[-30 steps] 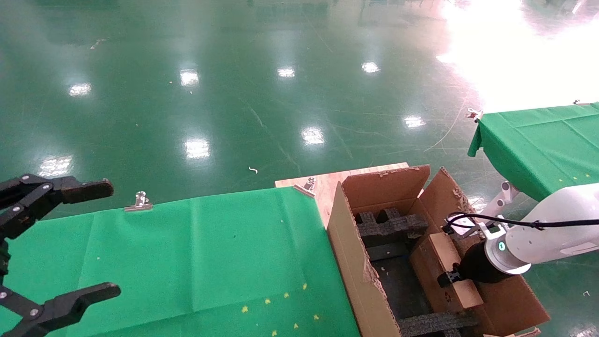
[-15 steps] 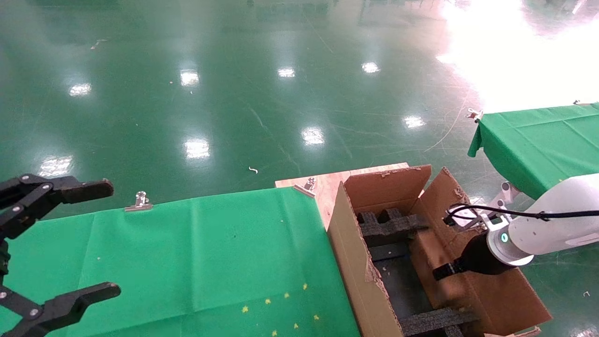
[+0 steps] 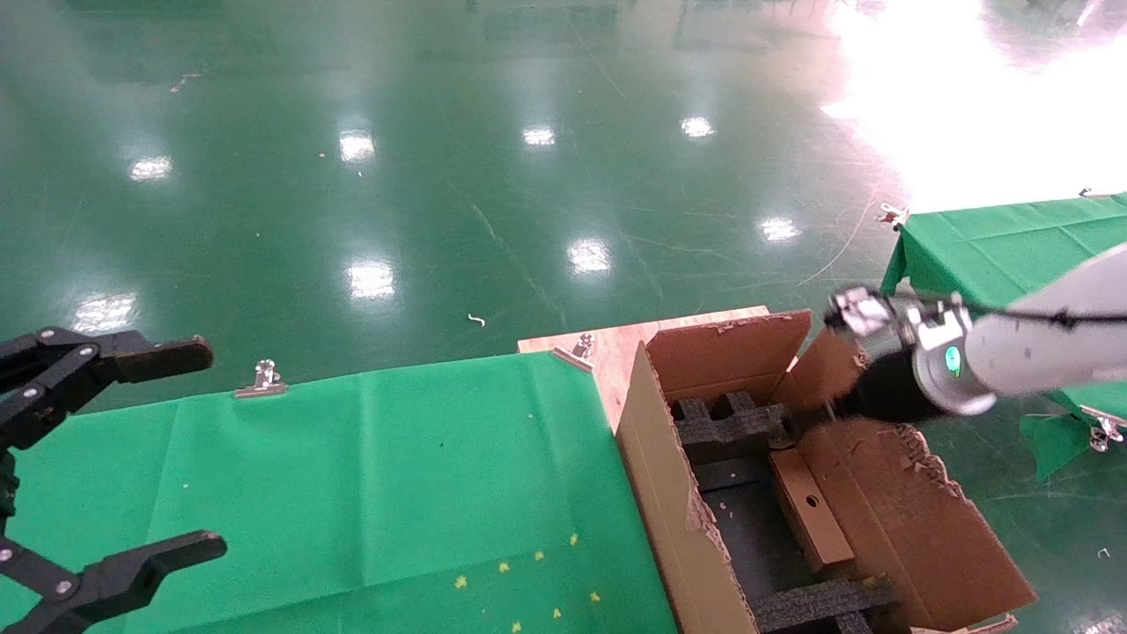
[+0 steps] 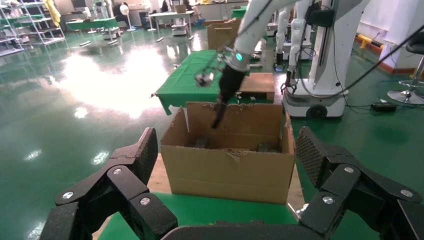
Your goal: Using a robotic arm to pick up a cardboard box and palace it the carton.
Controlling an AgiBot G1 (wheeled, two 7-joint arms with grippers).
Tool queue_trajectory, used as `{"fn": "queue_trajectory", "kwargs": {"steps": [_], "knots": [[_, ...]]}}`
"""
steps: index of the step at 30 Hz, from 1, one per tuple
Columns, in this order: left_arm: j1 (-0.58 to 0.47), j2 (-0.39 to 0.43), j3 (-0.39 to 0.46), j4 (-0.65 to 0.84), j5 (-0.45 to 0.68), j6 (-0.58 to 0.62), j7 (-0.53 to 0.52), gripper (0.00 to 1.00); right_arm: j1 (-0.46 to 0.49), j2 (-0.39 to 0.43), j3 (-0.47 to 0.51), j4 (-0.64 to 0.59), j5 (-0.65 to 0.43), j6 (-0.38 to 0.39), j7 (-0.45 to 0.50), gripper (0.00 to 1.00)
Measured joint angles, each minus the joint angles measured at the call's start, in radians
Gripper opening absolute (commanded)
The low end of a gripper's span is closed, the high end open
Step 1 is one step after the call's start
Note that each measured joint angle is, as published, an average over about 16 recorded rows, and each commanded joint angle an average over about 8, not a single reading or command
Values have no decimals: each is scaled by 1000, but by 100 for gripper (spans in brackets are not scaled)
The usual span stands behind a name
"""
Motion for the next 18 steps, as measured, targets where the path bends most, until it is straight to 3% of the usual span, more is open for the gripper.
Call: {"fn": "queue_trajectory", "kwargs": {"steps": [9,18], "knots": [[0,0,0,0,0,0,0,100,136,54,93,180,86,-26,-57,100],[0,0,0,0,0,0,0,100,183,102,171,299,213,-80,-103,100]]}}
